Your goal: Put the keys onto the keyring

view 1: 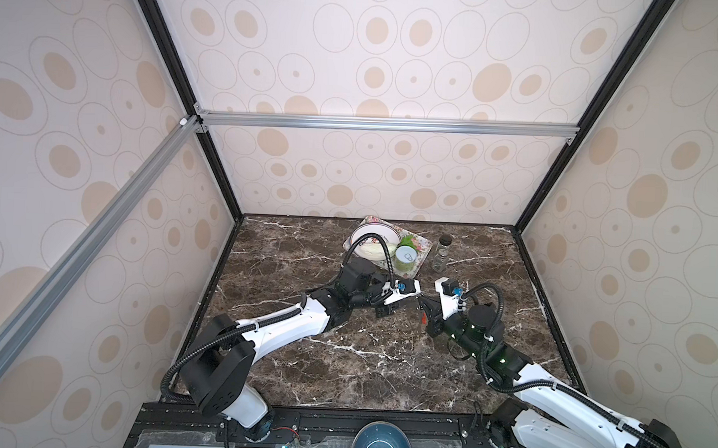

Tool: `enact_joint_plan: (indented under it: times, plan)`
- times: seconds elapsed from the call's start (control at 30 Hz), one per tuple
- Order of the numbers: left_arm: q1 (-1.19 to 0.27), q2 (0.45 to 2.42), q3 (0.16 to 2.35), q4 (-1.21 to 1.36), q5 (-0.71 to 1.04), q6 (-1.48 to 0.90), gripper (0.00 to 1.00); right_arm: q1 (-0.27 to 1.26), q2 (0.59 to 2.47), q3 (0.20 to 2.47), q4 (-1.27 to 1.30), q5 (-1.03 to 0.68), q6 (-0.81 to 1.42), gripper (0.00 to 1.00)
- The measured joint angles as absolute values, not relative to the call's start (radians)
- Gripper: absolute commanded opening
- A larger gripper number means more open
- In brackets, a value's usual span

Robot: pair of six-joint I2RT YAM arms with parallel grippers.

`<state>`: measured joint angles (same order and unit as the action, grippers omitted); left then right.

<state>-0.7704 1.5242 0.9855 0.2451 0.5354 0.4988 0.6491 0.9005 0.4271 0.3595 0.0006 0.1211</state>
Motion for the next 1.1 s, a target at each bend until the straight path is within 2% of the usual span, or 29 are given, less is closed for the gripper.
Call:
enact_joint_plan:
  times: [0.43,0.77,1.1]
  plan:
    - [-0.771,1.525,0.987,0.245,0.570,0.499,0.35,0.657,0.909,0.427,0.360,0.000,0.121,0.00]
    - [-0.772,1.550,0.998,0.244,0.576,0.498,0.30,0.672,0.913,0.428,0.360,0.004,0.121,0.00]
    - [-0.775,1.562,1.005,0.235,0.534,0.493,0.06,0.672,0.913,0.428,0.360,0.032,0.117,0.00]
